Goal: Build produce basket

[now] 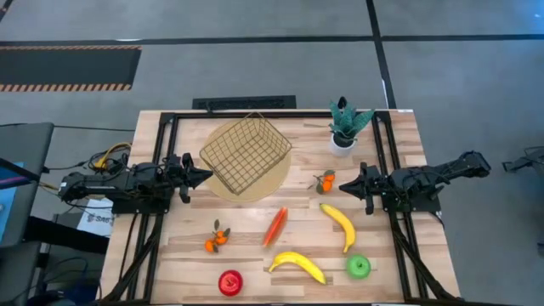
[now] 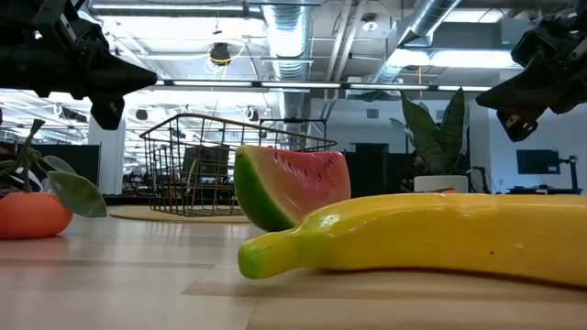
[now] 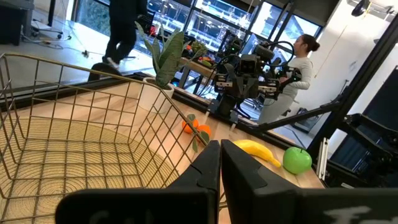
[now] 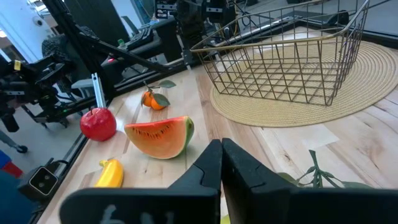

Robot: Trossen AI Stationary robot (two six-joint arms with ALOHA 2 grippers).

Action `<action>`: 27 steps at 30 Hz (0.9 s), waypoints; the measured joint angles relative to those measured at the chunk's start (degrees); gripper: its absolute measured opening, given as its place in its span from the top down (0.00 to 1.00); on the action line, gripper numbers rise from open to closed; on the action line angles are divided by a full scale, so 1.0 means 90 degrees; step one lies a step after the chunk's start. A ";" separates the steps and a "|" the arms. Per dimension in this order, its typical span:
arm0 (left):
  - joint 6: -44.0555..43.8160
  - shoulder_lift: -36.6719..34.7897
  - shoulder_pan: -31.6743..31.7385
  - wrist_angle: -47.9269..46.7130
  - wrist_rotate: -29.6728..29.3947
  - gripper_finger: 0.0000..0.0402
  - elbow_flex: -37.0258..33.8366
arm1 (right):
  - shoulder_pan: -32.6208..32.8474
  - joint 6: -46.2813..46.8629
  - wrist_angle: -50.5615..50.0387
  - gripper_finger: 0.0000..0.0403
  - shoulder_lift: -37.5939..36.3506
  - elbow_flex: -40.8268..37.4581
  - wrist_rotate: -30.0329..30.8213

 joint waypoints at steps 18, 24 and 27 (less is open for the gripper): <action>0.0000 -0.0002 0.0002 0.0000 0.0000 1.00 -0.0002 | -0.0001 0.0001 0.0067 0.92 0.0001 -0.0003 0.0001; -0.0650 -0.0001 0.0001 -0.0002 0.0002 1.00 0.0000 | -0.0001 0.0001 0.0819 0.92 0.0002 -0.0049 0.0120; -0.1457 -0.0002 0.0002 0.0000 0.0000 1.00 -0.0002 | -0.0001 -0.0001 0.1334 0.92 -0.0003 -0.0041 0.0236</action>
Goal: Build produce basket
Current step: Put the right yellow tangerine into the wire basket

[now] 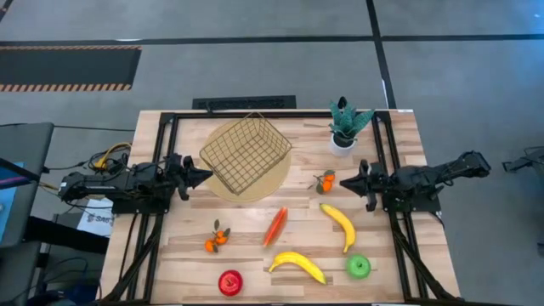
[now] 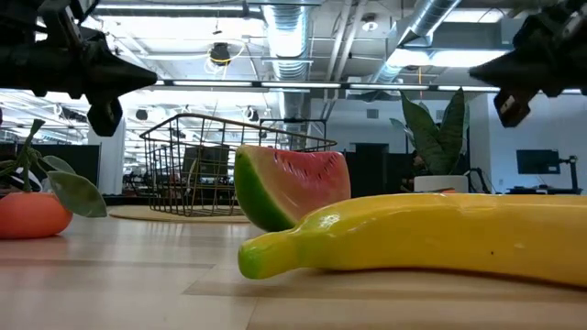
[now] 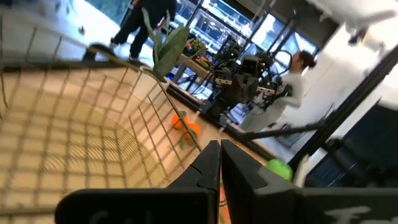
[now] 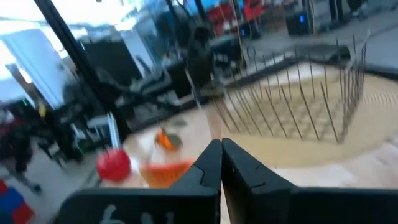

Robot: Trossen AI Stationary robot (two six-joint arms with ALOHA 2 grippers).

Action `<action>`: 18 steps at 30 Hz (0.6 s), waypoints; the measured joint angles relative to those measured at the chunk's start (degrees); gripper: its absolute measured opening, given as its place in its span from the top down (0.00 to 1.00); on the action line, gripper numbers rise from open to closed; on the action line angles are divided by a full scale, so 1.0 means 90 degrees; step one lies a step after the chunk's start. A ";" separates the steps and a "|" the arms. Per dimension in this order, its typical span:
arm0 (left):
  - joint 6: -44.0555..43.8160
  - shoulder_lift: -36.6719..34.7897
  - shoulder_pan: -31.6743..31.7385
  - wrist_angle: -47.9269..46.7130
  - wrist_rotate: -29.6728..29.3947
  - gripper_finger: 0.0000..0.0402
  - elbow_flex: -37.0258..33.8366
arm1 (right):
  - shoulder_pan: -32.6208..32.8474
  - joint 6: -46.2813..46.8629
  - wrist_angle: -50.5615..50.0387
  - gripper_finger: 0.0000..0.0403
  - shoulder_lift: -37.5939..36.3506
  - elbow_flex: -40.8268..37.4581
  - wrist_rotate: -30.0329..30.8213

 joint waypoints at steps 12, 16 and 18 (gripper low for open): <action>-0.1005 0.0002 0.0000 0.0000 -0.0020 1.00 0.0002 | 0.0000 0.0634 0.1339 0.92 0.0002 0.0015 0.0319; -0.1032 0.0002 0.0000 0.0133 -0.0368 1.00 0.0001 | 0.0000 0.0960 0.1489 0.92 0.0004 0.0019 0.0541; -0.0754 0.0002 0.0003 0.0355 -0.0520 0.99 0.0026 | 0.0000 0.1097 0.1663 0.92 0.0002 0.0028 0.0661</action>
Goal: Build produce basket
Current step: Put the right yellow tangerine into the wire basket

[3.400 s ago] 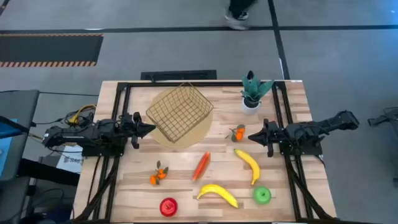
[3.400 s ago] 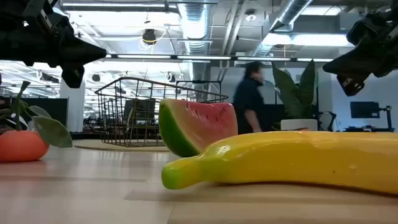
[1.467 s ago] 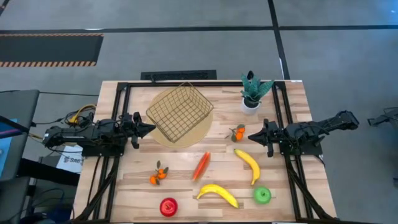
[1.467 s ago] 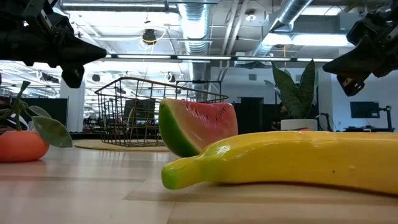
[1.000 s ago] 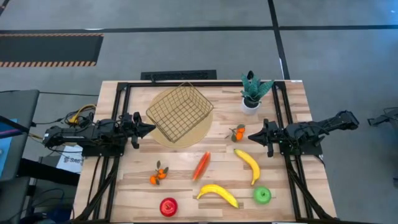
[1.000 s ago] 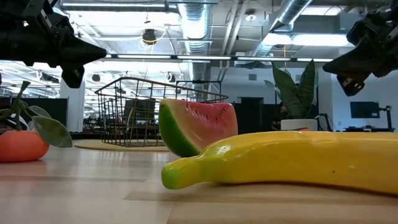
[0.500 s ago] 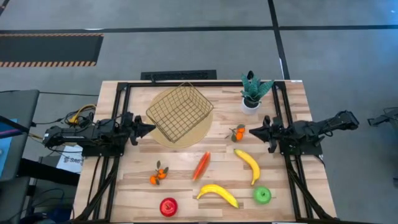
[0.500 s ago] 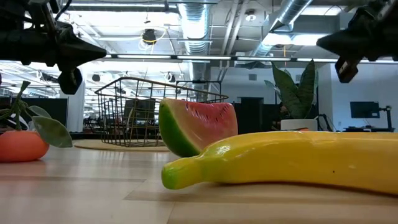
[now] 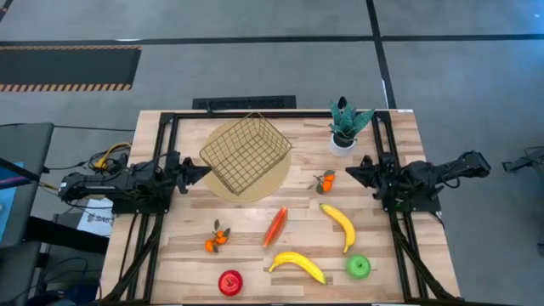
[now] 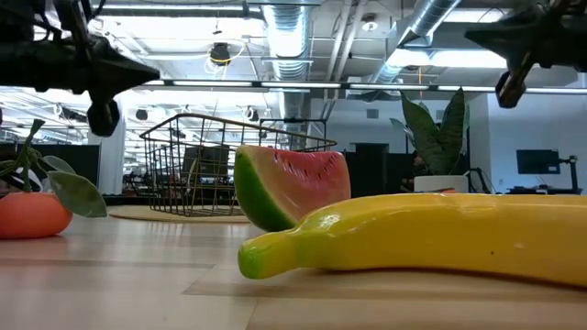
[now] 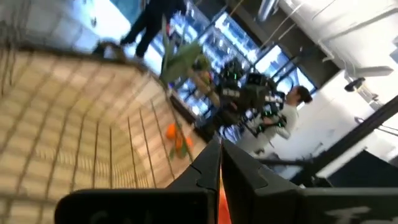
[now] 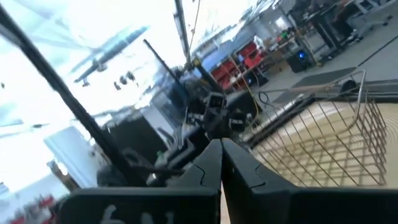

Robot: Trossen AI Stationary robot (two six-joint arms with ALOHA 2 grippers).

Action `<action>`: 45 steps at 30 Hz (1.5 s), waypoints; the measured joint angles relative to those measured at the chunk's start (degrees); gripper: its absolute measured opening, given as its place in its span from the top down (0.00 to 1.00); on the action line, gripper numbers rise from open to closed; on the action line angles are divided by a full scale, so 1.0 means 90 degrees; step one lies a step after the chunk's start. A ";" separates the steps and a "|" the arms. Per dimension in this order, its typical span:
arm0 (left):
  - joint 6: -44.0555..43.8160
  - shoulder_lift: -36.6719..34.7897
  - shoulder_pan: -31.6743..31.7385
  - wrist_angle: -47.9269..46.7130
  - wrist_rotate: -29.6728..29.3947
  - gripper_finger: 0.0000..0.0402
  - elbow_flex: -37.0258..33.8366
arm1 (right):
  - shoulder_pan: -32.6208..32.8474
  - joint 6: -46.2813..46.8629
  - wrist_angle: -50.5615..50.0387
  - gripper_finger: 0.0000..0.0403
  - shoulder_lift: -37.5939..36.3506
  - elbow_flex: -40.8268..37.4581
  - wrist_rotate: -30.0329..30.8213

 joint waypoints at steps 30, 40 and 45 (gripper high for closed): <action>0.2802 0.0001 -0.0002 0.0500 -0.0135 0.51 0.1851 | -0.0323 0.1372 -0.7033 0.66 0.5487 0.6553 -0.0248; 0.2794 0.0001 -0.0002 0.0497 -0.0340 0.51 0.1851 | -0.0987 0.1149 -0.8250 0.62 0.8272 0.7511 -0.0836; 0.2794 0.0001 -0.0002 0.0448 -0.0339 0.51 0.1851 | -0.1278 0.1036 -0.8248 0.62 0.9246 0.7520 -0.1175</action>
